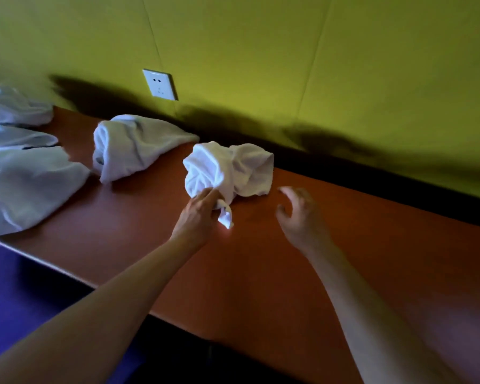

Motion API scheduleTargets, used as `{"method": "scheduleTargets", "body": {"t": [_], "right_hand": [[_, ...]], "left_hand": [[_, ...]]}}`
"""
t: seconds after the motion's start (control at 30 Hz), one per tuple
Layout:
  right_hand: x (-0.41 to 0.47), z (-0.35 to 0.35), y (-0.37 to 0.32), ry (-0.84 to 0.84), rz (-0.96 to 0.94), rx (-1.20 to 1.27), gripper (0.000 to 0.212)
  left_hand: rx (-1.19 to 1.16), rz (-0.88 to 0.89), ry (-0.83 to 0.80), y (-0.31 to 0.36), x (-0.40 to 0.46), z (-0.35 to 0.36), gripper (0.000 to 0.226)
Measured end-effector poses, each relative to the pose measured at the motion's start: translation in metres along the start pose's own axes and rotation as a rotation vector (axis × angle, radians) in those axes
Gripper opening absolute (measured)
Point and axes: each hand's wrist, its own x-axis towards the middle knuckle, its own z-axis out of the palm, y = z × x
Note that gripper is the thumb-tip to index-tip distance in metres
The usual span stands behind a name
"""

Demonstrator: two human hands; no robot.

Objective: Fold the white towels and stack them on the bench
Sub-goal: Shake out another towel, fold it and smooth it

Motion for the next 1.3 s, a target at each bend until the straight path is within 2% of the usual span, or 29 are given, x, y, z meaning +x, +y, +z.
{"method": "scheduleTargets", "body": {"t": [0.17, 0.3, 0.37, 0.4, 0.47, 0.5, 0.57, 0.63, 0.7, 0.77, 0.83, 0.9, 0.97, 1.0, 1.1, 1.17, 1.3], "right_hand": [[-0.051, -0.039, -0.009, -0.097, 0.104, -0.154, 0.050], [-0.084, -0.057, -0.015, -0.403, 0.063, -0.196, 0.082], [-0.100, -0.060, -0.017, -0.465, 0.047, -0.162, 0.087], [-0.106, -0.061, -0.019, -0.446, 0.036, -0.130, 0.081], [-0.112, -0.061, -0.023, -0.304, -0.018, -0.032, 0.047], [-0.113, -0.063, -0.026, -0.211, -0.032, 0.074, 0.028], [-0.113, -0.075, -0.035, -0.037, 0.057, 0.354, 0.012], [-0.115, -0.091, -0.042, -0.030, 0.120, 0.479, 0.016], [-0.120, -0.104, -0.051, -0.202, 0.066, 0.473, 0.043], [-0.126, -0.109, -0.060, -0.351, 0.046, 0.552, 0.056], [-0.130, -0.107, -0.066, -0.297, 0.094, 0.632, 0.041], [-0.129, -0.106, -0.068, -0.076, 0.176, 0.610, 0.026], [-0.127, -0.110, -0.063, 0.077, 0.224, 0.626, 0.023], [-0.128, -0.114, -0.060, 0.100, 0.206, 0.607, 0.022], [-0.131, -0.133, -0.054, 0.049, 0.069, 0.483, 0.021], [-0.133, -0.151, -0.053, 0.004, -0.007, 0.392, 0.029], [-0.138, -0.183, -0.052, -0.057, -0.051, 0.200, 0.027]], "left_hand": [[-0.199, 0.113, -0.127, 0.053, -0.057, 0.007, 0.010], [-0.295, 0.046, -0.137, 0.092, -0.084, 0.002, 0.016], [-0.327, -0.002, -0.088, 0.112, -0.088, -0.007, 0.020], [-0.348, -0.016, -0.065, 0.121, -0.088, -0.012, 0.020], [-0.366, -0.016, -0.031, 0.138, -0.085, -0.023, 0.017], [-0.359, -0.010, -0.017, 0.145, -0.084, -0.029, 0.014], [-0.337, -0.017, 0.029, 0.159, -0.079, -0.039, 0.014], [-0.338, -0.016, 0.068, 0.171, -0.074, -0.051, 0.017], [-0.339, -0.003, 0.099, 0.183, -0.072, -0.063, 0.016], [-0.339, 0.019, 0.096, 0.196, -0.072, -0.072, 0.015], [-0.334, 0.067, 0.067, 0.209, -0.075, -0.079, 0.017], [-0.317, 0.119, 0.058, 0.220, -0.079, -0.085, 0.021], [-0.292, 0.155, 0.088, 0.225, -0.082, -0.093, 0.024], [-0.280, 0.163, 0.115, 0.226, -0.084, -0.097, 0.024], [-0.249, 0.166, 0.196, 0.222, -0.088, -0.110, 0.021], [-0.204, 0.156, 0.241, 0.216, -0.088, -0.117, 0.023], [-0.174, 0.070, 0.315, 0.201, -0.086, -0.126, 0.024]]}}
